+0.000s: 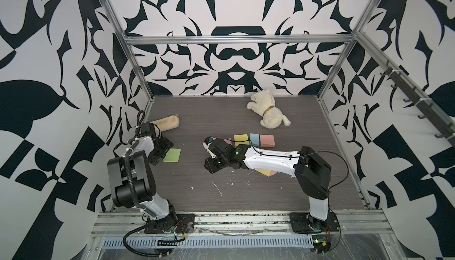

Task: Tear off pages from different memo pads
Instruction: Move the memo pad to the center of the board, then pick up the memo pad from the center of the board.

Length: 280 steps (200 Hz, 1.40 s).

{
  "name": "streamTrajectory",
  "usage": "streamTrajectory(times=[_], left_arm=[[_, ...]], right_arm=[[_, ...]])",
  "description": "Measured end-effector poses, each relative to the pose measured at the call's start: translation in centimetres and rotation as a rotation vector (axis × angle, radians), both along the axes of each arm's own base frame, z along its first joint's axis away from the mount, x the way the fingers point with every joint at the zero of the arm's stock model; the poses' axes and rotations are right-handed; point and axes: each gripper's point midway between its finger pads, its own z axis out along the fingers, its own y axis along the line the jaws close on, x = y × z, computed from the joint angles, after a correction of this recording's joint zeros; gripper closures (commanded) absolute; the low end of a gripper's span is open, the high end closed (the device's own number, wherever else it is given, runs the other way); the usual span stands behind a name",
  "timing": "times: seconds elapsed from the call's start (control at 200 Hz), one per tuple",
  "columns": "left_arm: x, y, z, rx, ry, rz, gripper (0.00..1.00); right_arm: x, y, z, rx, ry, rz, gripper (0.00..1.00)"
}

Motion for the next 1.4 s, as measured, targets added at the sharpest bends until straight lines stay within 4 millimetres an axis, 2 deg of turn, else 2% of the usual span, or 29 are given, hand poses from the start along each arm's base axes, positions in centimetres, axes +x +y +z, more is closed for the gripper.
streamTrajectory(times=[0.06, 0.15, 0.315, 0.385, 0.49, 0.66, 0.68, 0.815, 0.95, 1.015, 1.165, 1.4], left_arm=[[0.5, -0.5, -0.7, 0.002, 0.011, -0.024, 0.1], [1.3, -2.0, -0.6, 0.009, -0.003, -0.069, 0.11], [1.9, -6.1, -0.6, -0.005, -0.013, -0.167, 0.12], [1.7, -7.7, -0.5, -0.022, -0.021, -0.199, 0.12], [0.2, -9.2, -0.4, -0.051, -0.016, -0.225, 0.12], [-2.2, -8.7, -0.4, -0.053, 0.009, -0.2, 0.14], [-2.3, -8.6, -0.3, -0.053, 0.009, -0.195, 0.18], [-2.9, -6.4, 0.7, -0.049, -0.043, -0.115, 0.3], [-2.6, -4.5, 1.2, -0.066, -0.104, -0.026, 0.39], [-2.0, -4.7, 1.1, -0.08, -0.119, -0.03, 0.42], [-1.8, -4.9, -0.8, -0.106, -0.084, -0.025, 0.51], [-1.0, -5.0, -0.9, -0.122, -0.114, -0.013, 0.64]], right_arm=[[-0.1, 0.0, -0.1, -0.001, 0.001, 0.002, 0.59], [0.0, 0.0, -0.1, -0.003, 0.0, 0.0, 0.59], [0.2, -0.1, -0.1, -0.002, -0.001, -0.013, 0.59], [0.3, 0.0, 0.1, 0.004, 0.005, -0.023, 0.59], [0.8, 1.1, 0.1, 0.027, 0.017, -0.044, 0.59], [2.3, 3.3, -1.5, 0.041, 0.046, -0.092, 0.62], [2.5, 3.5, -1.7, 0.04, 0.049, -0.096, 0.62], [4.0, 5.1, -3.2, 0.048, 0.07, -0.136, 0.61], [5.6, 5.8, -4.4, 0.063, 0.101, -0.185, 0.59], [6.5, 6.5, -4.7, 0.078, 0.114, -0.204, 0.58], [8.2, 7.9, -5.2, 0.118, 0.135, -0.246, 0.57], [9.5, 8.4, -5.6, 0.164, 0.184, -0.317, 0.58]])
